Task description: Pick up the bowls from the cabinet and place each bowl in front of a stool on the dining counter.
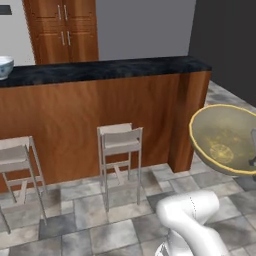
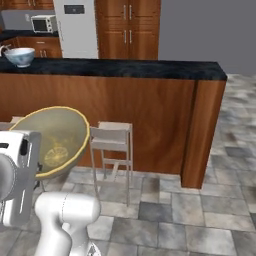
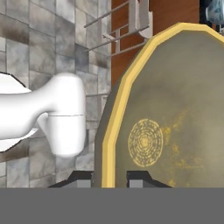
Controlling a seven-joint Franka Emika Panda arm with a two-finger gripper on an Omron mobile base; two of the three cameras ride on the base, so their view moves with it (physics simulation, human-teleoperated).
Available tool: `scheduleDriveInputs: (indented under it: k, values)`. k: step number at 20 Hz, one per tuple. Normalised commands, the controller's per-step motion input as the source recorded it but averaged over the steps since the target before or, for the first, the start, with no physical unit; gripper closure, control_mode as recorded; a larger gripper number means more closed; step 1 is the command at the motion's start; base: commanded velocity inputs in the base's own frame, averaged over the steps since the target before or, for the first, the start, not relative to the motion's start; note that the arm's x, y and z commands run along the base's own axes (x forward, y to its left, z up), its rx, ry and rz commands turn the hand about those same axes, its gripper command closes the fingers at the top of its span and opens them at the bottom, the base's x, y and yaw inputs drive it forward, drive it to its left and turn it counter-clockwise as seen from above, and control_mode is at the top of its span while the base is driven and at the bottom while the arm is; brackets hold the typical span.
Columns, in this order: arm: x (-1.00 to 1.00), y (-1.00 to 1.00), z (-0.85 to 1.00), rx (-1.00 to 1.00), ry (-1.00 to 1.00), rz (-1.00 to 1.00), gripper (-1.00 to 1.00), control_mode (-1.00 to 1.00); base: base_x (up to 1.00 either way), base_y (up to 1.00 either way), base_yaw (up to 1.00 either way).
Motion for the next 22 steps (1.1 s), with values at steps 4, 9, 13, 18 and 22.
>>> scheduleDriveInputs:
  k: [4, 9, 13, 18, 22]
  values:
    - [0.00, 0.00, 0.00, 0.00, 0.00, 0.00, 1.00, 1.00, 0.20, -0.15, -0.07]
    - [0.00, 0.00, 0.00, 0.00, 0.00, 0.00, 1.00, 1.00, 0.14, -0.16, 0.00]
    - [0.00, 0.00, 0.00, 0.00, 0.00, 0.00, 1.00, 1.00, 0.43, -0.44, 0.05]
    - [0.00, 0.00, 0.00, 0.00, 0.00, 0.00, 1.00, 1.00, 0.50, -0.33, 0.04]
    - [0.00, 0.00, 0.00, 0.00, 0.00, 0.00, 1.00, 1.00, 0.24, -0.06, 0.00]
